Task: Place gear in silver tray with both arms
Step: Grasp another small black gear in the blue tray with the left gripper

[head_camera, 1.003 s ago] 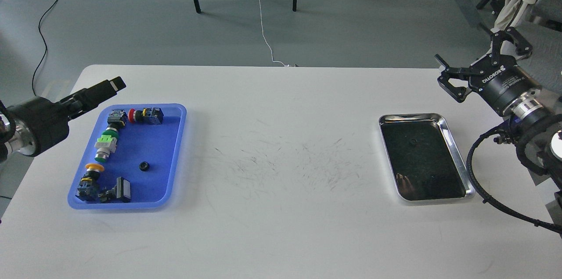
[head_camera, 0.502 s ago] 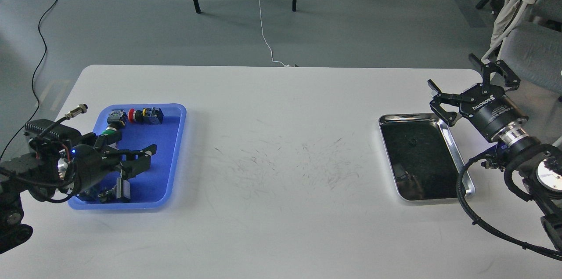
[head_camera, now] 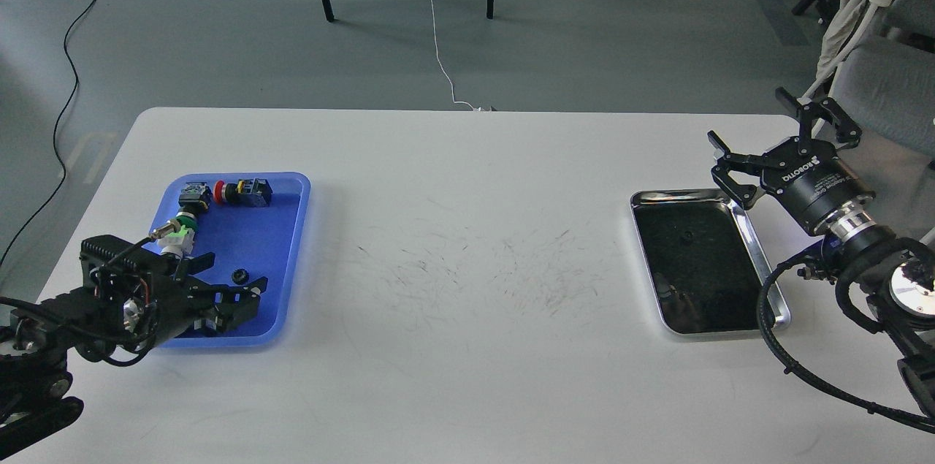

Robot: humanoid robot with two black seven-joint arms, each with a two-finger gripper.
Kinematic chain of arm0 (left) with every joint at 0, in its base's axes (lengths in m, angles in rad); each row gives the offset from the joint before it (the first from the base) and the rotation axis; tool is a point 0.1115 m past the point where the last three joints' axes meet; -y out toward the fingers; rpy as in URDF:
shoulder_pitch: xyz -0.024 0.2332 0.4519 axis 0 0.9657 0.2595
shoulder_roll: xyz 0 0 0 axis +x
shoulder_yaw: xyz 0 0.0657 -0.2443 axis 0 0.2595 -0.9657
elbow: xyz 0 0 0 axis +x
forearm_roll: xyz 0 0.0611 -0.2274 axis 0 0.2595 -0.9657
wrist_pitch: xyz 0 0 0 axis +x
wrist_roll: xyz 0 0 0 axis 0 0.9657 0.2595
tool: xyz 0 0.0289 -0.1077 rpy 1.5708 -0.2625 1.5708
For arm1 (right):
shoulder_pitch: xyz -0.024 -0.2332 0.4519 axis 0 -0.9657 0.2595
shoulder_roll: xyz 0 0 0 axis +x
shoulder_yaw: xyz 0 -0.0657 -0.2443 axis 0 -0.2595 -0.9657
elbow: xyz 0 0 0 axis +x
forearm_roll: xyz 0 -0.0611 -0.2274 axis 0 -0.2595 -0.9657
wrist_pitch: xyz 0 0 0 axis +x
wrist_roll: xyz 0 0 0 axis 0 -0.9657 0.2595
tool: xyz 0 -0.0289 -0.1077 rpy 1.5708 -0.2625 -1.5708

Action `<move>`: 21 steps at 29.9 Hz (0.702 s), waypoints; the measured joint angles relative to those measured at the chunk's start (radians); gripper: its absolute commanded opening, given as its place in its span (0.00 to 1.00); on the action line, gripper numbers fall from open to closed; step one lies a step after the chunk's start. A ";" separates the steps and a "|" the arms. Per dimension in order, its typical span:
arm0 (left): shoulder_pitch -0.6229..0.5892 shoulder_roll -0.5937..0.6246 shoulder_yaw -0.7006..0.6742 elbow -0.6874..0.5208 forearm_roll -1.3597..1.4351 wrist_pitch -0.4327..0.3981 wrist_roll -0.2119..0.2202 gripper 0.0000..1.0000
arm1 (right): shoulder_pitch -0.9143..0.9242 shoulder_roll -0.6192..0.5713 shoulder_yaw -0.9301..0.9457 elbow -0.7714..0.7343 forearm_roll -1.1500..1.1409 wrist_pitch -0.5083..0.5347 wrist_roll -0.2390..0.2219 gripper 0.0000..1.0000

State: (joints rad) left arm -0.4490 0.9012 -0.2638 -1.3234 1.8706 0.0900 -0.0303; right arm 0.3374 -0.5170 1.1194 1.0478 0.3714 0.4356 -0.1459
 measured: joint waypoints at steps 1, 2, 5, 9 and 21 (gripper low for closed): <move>0.000 -0.010 0.000 0.013 0.005 0.000 -0.001 0.84 | 0.000 0.000 -0.001 0.000 0.000 0.000 -0.001 0.96; 0.000 -0.019 0.000 0.027 0.010 0.000 -0.001 0.80 | -0.001 -0.001 -0.001 0.000 0.000 0.000 -0.001 0.96; 0.000 -0.039 0.000 0.060 0.017 0.002 -0.003 0.77 | -0.003 -0.004 -0.002 0.000 0.000 0.000 -0.001 0.96; 0.001 -0.048 0.000 0.079 0.019 0.002 -0.005 0.66 | -0.004 -0.006 -0.008 0.002 0.000 0.000 -0.001 0.96; 0.001 -0.043 0.001 0.109 0.019 -0.001 -0.020 0.14 | -0.004 -0.001 -0.010 0.031 -0.001 -0.021 0.000 0.96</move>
State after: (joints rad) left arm -0.4481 0.8577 -0.2624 -1.2142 1.8899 0.0888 -0.0503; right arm 0.3333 -0.5185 1.1091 1.0791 0.3703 0.4150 -0.1461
